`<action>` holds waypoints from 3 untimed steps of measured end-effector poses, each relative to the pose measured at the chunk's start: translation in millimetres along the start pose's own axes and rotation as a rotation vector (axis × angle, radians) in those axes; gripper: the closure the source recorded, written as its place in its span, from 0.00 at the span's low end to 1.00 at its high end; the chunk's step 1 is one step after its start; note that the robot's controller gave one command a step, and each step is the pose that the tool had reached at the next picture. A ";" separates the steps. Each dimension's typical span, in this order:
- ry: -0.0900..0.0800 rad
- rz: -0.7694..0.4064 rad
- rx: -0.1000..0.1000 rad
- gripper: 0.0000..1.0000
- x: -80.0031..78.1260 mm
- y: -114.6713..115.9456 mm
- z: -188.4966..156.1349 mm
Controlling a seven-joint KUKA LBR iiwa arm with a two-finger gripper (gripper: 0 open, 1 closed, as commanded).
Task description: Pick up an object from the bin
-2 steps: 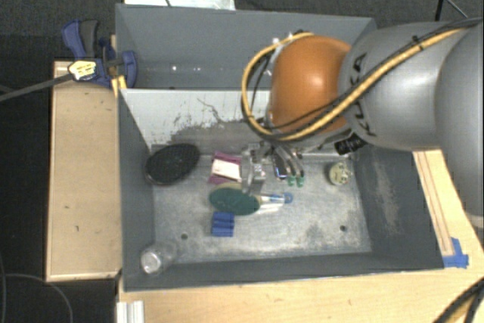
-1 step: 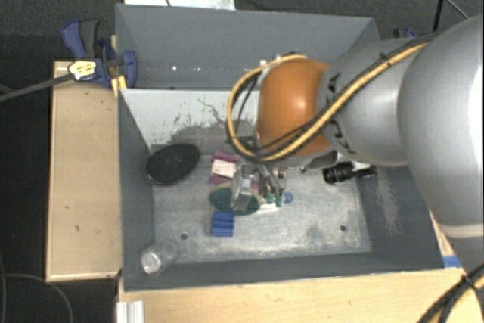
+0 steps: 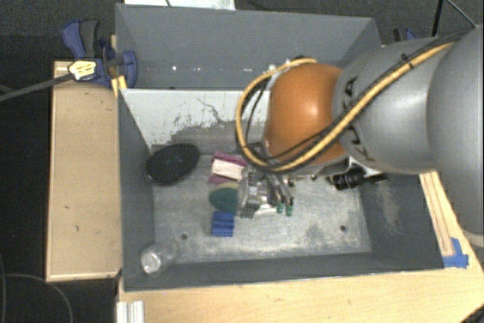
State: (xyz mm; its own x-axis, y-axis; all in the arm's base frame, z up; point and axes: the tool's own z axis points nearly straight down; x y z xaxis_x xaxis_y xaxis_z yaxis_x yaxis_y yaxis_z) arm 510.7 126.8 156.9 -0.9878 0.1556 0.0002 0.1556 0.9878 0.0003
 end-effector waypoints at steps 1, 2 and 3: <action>-0.006 0.060 -0.002 1.00 -42.1 -0.8 -6.7; -0.003 0.059 -0.001 0.00 -40.6 -0.8 -6.2; -0.002 -0.027 -0.001 0.00 -3.8 -20.6 82.0</action>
Offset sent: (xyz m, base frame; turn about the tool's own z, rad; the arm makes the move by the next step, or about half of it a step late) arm 0.0392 -0.0071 0.0057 0.0610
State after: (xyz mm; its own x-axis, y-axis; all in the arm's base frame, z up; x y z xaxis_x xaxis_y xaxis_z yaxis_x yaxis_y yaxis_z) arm 511.3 105.9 74.8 -0.9917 0.1287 -0.0013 0.1287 0.9917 0.0012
